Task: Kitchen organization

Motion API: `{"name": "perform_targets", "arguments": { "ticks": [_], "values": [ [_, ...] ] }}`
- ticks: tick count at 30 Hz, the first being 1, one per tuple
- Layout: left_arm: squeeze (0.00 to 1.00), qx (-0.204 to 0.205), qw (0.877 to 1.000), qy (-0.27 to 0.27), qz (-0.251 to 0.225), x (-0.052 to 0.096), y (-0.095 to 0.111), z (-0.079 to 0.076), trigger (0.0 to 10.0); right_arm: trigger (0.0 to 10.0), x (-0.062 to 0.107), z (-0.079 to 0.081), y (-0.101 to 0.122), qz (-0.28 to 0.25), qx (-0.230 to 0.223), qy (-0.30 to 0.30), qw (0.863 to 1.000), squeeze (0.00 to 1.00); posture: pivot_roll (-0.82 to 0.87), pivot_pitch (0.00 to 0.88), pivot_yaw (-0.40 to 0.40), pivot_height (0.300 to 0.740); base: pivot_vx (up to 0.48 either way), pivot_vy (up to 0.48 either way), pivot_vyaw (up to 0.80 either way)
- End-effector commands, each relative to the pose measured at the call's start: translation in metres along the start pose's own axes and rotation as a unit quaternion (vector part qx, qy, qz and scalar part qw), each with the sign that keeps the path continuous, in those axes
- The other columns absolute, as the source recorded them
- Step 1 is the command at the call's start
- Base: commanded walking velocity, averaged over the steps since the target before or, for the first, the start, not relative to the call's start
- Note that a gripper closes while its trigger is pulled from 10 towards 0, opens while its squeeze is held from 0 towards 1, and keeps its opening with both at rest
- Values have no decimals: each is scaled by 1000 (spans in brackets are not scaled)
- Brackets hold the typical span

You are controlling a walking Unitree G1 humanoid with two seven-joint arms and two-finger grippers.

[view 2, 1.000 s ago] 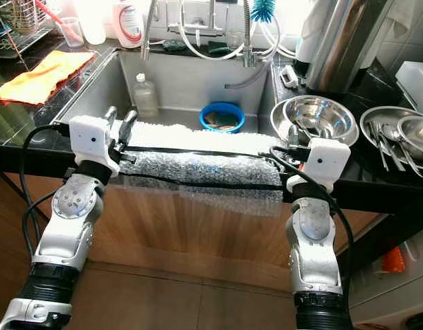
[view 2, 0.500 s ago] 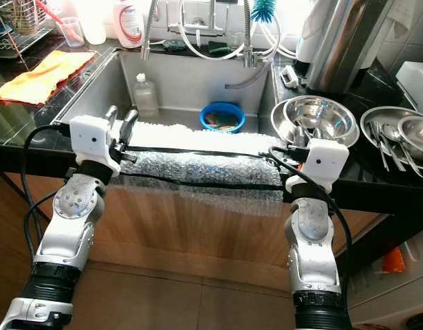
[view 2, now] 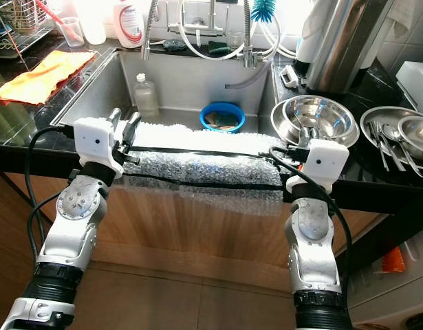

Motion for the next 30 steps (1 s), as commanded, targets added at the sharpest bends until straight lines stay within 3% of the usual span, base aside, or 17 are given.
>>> {"name": "perform_targets", "arguments": {
  "ticks": [1,9,14,15,16,19,20,21,23,26,27,28,29,30],
  "values": [
    [0,1,1000,-1,-9,-2,5,1,10000,0,-4,0,11,-22,6,1,1000,0,-58,37,-14,740,0,0,0],
    [0,-3,1000,6,-17,-5,9,4,10000,0,-8,1,28,-53,6,-1,999,0,-59,39,-14,740,0,0,0],
    [0,31,998,41,-35,-15,25,22,10000,0,-13,5,50,-88,-1,2,996,0,-59,44,-14,740,0,0,0],
    [0,44,997,46,-37,-17,27,25,10000,3922,-14,5,53,-92,0,2,996,0,-59,44,-14,740,0,0,0],
    [0,59,996,47,-38,-19,30,28,10000,10000,-14,4,55,-95,-1,1,995,0,-57,45,-14,740,0,0,0],
    [0,92,995,39,-31,-21,30,27,10000,10000,-16,4,59,-101,-5,0,995,0,-57,45,-14,740,0,0,0],
    [0,138,989,35,-25,-23,29,25,10000,10000,-16,4,61,-103,-24,0,994,0,-56,47,-14,740,0,0,0],
    [0,156,987,34,-23,-23,29,25,10000,10000,-16,4,62,-102,-41,-1,994,0,-56,47,-14,740,0,0,0],
    [0,260,965,23,-4,-27,24,20,10000,10000,-18,9,67,-93,-127,16,987,0,-58,51,-10,740,0,0,0],
    [0,286,958,13,0,-28,24,17,10000,10000,-18,11,67,-88,-149,22,985,0,-59,52,-10,740,0,0,0],
    [0,323,946,-18,9,-29,25,8,10000,10000,-17,20,68,-79,-215,50,972,0,-61,54,-7,740,0,0,0],
    [0,323,946,-18,9,-29,25,8,10000,10000,-17,20,68,-79,-215,50,972,0,-61,54,-7,740,0,0,0],
    [0,349,936,-36,16,-29,26,2,10000,10000,-15,27,67,-66,-280,74,955,0,-61,54,-7,740,0,0,0],
    [0,355,934,-40,20,-29,26,0,10000,10000,-14,28,66,-61,-302,77,948,0,-58,54,-7,740,0,0,0]
  ]
}}
Point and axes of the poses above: a point about 5 cm out from each wrist's last joint towards the gripper, its own x axis pointing back from the gripper into the wrist, its own y axis along the axis of the wrist's last joint, z = x × y, the point moved 4 cm from there along -x, pointing out of the wrist towards the gripper, and after that the axes turned 2 degrees about x, right-handed, at the moved point
